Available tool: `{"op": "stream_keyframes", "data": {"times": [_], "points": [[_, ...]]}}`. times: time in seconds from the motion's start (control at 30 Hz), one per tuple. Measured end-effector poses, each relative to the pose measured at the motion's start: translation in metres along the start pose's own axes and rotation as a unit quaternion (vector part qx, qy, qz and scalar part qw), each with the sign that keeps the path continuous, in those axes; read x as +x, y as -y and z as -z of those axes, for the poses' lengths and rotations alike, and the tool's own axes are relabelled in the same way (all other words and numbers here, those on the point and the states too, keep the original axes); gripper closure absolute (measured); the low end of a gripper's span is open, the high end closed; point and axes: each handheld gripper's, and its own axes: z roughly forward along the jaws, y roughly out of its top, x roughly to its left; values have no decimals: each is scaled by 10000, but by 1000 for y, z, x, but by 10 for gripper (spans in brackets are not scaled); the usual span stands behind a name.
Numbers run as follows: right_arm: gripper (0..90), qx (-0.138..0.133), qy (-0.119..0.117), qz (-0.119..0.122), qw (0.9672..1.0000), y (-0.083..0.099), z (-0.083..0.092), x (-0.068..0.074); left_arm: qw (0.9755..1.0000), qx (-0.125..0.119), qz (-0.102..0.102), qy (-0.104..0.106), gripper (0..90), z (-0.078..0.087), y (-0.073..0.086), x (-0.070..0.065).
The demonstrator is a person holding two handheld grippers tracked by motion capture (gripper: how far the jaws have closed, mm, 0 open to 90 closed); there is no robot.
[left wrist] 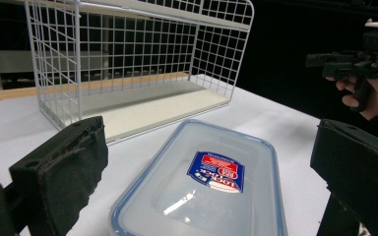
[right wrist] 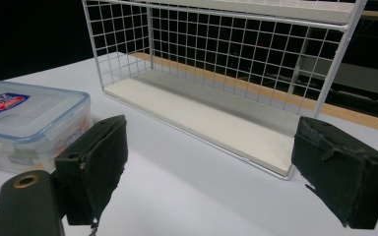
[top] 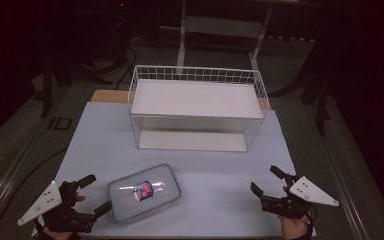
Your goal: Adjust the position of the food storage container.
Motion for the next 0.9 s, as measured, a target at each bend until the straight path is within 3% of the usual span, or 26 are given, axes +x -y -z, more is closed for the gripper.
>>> {"op": "stream_keyframes", "data": {"times": [0.13,0.17,0.33,0.4,0.47,0.5,0.67,0.7,0.8,0.9], "points": [[137,-23,17,-13,10000,0,0,0,10000,41,-37,-20,9,0,-2,-2],[137,-41,37,0,10000,0,0,1,9997,54,-217,-55,9,2,-4,-6],[137,-26,27,-6,10000,0,-1,2,9999,86,-81,95,9,5,-9,-3],[137,-24,29,-10,10000,0,-2,2,9995,267,-195,-1,25,11,-13,1],[137,-34,29,-30,10000,0,-1,2,9993,297,-223,-10,50,12,-13,2],[137,-63,30,-85,9999,0,-1,2,9985,467,-285,-10,83,15,-13,6],[137,-72,5,-48,10000,-1,-2,5,9963,783,-357,-50,251,20,-8,14],[137,-61,2,-40,10000,-1,-2,5,9941,1028,-334,-107,293,22,-2,20],[137,-66,-16,-46,10000,-1,-3,6,9919,1235,-163,-241,403,27,8,29],[137,-56,-13,-50,10000,-1,-3,5,9886,1488,-92,-198,519,27,17,34]]}}
